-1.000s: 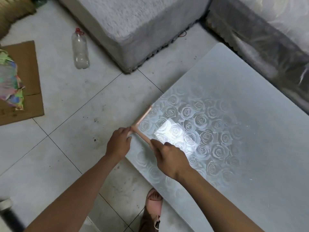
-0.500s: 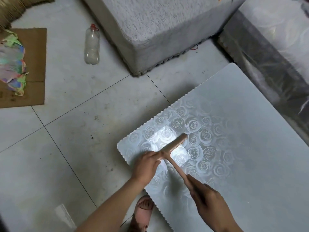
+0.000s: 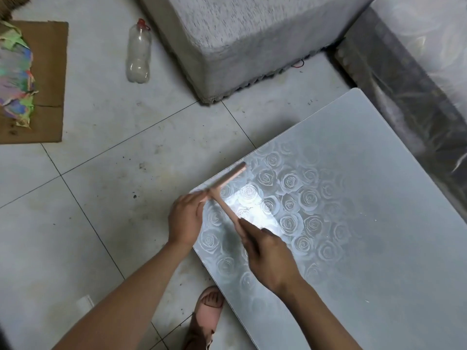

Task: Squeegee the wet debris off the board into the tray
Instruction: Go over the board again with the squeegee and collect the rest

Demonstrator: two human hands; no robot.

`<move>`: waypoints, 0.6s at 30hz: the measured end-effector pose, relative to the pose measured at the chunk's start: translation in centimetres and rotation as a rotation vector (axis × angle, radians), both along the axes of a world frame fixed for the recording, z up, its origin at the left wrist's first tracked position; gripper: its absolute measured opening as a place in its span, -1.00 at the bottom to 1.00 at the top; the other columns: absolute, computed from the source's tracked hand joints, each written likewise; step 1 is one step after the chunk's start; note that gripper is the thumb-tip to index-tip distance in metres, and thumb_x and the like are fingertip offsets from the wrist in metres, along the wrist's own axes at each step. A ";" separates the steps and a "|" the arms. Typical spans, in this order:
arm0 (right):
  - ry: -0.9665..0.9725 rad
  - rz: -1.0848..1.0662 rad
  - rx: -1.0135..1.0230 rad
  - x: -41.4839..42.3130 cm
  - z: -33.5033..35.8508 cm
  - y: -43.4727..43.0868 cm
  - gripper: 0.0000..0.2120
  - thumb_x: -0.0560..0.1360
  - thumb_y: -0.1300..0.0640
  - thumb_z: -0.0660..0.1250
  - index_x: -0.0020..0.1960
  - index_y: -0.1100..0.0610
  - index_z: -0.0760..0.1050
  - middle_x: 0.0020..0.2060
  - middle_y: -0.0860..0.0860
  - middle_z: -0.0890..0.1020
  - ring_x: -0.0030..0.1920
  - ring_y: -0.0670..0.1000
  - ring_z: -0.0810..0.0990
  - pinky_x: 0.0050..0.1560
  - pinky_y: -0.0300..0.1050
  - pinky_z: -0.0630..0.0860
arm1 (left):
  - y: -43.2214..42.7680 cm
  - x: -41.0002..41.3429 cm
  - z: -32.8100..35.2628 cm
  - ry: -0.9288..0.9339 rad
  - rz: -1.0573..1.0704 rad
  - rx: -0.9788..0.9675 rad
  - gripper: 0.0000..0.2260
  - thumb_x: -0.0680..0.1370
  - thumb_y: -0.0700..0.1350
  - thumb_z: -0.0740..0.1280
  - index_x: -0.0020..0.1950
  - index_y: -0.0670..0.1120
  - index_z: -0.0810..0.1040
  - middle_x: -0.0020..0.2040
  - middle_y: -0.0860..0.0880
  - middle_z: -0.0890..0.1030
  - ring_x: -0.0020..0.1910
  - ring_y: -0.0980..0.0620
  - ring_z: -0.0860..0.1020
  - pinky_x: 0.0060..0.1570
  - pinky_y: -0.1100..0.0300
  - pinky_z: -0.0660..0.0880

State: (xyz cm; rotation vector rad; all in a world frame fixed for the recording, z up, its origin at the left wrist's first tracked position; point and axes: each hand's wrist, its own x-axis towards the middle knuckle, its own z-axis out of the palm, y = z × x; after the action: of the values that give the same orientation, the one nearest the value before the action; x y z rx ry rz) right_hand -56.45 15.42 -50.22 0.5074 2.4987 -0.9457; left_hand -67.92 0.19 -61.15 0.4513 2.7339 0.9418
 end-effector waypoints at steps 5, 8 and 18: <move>-0.171 -0.108 -0.020 8.6 1.3 3.9 -0.60 0.60 0.03 0.17 0.41 -0.24 0.30 0.03 -0.08 0.61 0.05 -0.06 0.57 0.07 -0.18 0.47 | 2.4 6.7 0.7 -0.001 -0.244 0.051 -0.69 0.33 -0.28 0.55 0.06 -0.16 0.68 -0.09 -0.04 0.69 -0.16 -0.06 0.64 -0.20 0.14 0.60; -0.217 -0.178 0.042 11.5 2.5 4.8 -0.62 0.57 -0.01 0.23 0.37 -0.25 0.35 -0.02 -0.10 0.61 0.03 -0.08 0.58 0.04 -0.21 0.48 | 3.5 9.4 0.9 -0.172 -0.314 0.095 -0.70 0.48 -0.16 0.44 0.20 -0.13 0.62 0.08 -0.03 0.64 0.05 -0.05 0.59 0.04 0.12 0.53; 0.034 -0.011 0.031 1.4 0.4 -1.1 -0.60 0.61 0.06 0.10 0.44 -0.13 0.27 -0.07 0.08 0.52 -0.02 0.16 0.52 -0.09 -0.07 0.38 | -2.0 0.7 0.1 0.034 -0.084 -0.032 -0.78 0.56 -0.22 0.32 0.18 -0.17 0.63 0.01 -0.10 0.67 -0.03 -0.17 0.60 -0.02 0.05 0.53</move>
State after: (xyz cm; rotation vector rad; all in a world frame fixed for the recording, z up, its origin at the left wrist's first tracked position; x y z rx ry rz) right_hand -55.05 14.34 -49.78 0.5191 2.5467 -0.9285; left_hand -67.22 -1.77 -61.00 0.5765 2.7323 0.8759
